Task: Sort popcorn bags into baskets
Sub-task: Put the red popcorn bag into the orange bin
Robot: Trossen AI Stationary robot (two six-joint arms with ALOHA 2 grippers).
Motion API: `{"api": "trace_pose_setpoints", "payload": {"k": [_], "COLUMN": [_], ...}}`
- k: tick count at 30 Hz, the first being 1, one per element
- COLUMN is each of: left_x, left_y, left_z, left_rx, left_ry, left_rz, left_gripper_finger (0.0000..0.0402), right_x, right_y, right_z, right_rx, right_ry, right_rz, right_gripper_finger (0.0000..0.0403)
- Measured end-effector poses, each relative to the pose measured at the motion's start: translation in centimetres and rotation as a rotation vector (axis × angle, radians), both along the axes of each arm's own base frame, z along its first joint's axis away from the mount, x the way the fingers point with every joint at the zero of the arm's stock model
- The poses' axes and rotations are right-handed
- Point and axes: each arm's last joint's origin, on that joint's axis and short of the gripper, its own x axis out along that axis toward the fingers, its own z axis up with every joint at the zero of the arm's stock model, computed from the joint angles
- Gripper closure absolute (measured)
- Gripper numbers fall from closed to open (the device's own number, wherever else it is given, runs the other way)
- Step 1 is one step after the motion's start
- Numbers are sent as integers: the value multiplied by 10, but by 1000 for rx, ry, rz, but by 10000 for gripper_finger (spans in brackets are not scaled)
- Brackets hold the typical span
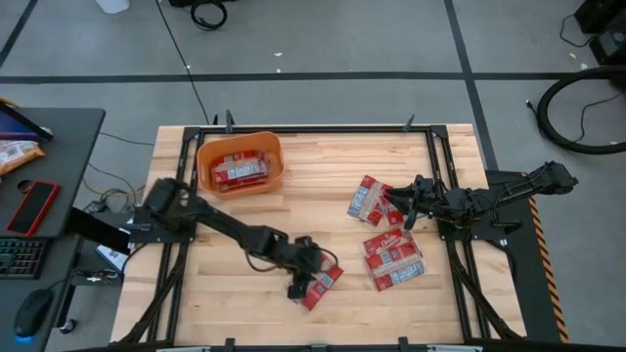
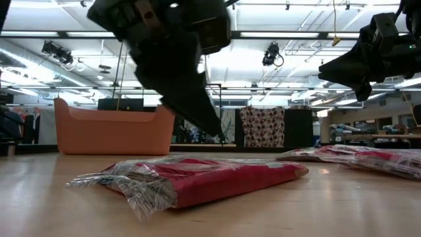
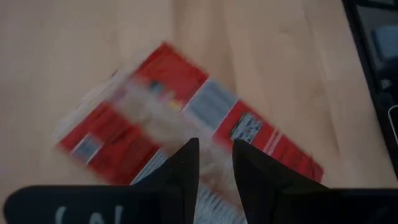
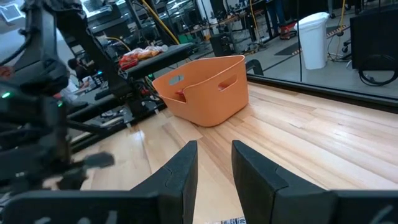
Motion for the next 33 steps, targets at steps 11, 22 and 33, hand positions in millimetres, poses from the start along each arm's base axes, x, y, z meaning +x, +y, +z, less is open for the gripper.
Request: {"api": "trace_pose_setpoints", "payload": {"k": [11,22,33], "left_x": [-2,-11,-19], "left_y": [5,49,97], "left_z": [-23,-29,-31], "left_rx": [129,524,791], "left_ry": [218,352,554], "left_rz": [95,149,-189], "left_gripper_finger": [301,301,316], "right_x": [0,0,0], "right_y": [0,0,0], "right_z": [1,1,1], "right_rx": [3,3,3], "right_ry": [-12,-12,-11], "right_rz": [0,0,0], "right_gripper_finger": [299,299,299]}}
